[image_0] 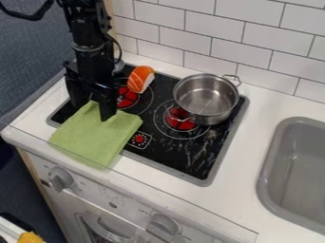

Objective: Take the pot and put it on top of the green cloth

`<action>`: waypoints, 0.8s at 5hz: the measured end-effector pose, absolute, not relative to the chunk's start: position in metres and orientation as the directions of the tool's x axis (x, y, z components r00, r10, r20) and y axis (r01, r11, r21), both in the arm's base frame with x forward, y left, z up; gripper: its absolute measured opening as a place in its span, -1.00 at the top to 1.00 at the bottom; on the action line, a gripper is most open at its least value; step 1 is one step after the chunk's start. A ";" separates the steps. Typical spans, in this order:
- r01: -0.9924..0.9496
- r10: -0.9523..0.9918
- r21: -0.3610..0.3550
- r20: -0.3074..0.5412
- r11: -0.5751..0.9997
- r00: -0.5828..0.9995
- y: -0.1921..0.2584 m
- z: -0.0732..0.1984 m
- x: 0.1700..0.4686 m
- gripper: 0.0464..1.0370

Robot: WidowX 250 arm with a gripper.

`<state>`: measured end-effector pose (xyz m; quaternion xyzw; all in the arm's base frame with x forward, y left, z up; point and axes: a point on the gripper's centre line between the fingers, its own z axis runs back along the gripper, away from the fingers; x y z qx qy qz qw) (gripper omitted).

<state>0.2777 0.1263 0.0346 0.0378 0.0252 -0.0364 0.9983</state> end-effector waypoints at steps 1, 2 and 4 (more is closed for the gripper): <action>0.072 -0.068 0.055 -0.081 0.996 0.994 0.125 0.026 0.275 -0.93; 0.100 -0.097 0.038 -0.067 0.994 0.993 0.114 0.035 0.288 -0.93; 0.327 -0.328 0.016 0.041 0.945 0.944 0.025 0.073 0.344 -0.93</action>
